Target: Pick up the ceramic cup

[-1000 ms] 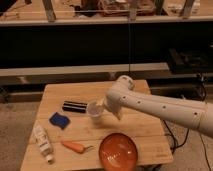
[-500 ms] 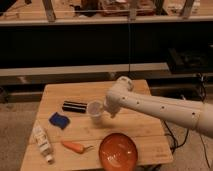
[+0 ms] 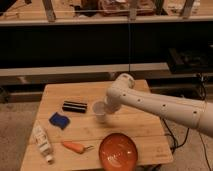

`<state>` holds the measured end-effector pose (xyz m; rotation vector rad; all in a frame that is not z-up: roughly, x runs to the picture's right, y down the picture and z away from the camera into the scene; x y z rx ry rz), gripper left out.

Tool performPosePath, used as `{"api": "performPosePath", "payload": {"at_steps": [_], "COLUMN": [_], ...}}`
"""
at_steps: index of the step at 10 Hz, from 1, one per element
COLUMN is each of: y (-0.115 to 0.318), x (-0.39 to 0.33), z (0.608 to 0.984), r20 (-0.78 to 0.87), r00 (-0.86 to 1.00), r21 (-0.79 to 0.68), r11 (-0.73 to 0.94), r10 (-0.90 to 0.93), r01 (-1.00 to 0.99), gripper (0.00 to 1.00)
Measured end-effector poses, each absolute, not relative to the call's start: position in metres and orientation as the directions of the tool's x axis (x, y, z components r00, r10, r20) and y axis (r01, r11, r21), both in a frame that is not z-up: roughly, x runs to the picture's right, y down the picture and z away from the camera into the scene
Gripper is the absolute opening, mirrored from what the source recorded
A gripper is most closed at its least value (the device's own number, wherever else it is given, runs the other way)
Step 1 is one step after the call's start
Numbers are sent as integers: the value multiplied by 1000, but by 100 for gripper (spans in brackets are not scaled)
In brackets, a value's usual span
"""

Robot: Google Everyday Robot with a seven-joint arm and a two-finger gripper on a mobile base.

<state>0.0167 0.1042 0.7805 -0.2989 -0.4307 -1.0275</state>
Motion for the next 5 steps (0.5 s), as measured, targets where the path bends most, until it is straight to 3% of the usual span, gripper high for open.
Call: {"api": "performPosePath", "payload": {"at_steps": [5], "y": [81], "x": [23], "z": [765], "r20": [475], "r00": [441], "r21": [-23], "r11": [491], "r10": [-762], "r01": [871], "gripper": [7]}}
